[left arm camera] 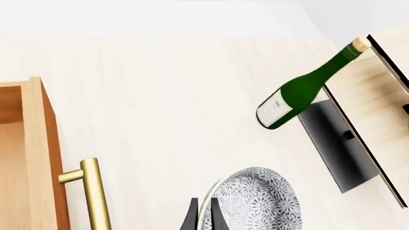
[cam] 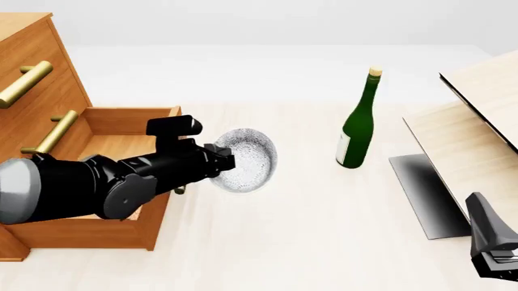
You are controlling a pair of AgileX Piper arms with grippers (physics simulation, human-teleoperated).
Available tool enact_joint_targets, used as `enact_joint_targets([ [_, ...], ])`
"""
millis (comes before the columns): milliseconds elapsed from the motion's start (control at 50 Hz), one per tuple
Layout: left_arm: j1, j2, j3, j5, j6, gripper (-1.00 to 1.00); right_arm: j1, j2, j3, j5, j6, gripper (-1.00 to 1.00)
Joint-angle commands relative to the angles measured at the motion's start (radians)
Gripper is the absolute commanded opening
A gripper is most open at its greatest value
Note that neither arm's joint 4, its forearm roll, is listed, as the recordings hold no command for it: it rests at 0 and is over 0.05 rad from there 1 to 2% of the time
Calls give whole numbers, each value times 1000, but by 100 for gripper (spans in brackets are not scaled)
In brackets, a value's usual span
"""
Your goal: Put the bowl in the bottom drawer of the cabinet and close it.
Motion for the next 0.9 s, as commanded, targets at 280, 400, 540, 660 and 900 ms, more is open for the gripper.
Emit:
enact_joint_targets([
  [280, 48, -143, 50, 48, 21, -100, 0, -1, 1, 0, 0, 100],
  [400, 62, -186, 72, 59, 25, -100, 0, -1, 1, 0, 0, 100],
  [540, 85, -229, 104, 60, 25, -100, 0, -1, 1, 0, 0, 100],
  [660, 97, -274, 121, 78, 34, -100, 0, -1, 1, 0, 0, 100],
  [900, 141, -351, 158, 107, 43, -100, 0, -1, 1, 0, 0, 100],
])
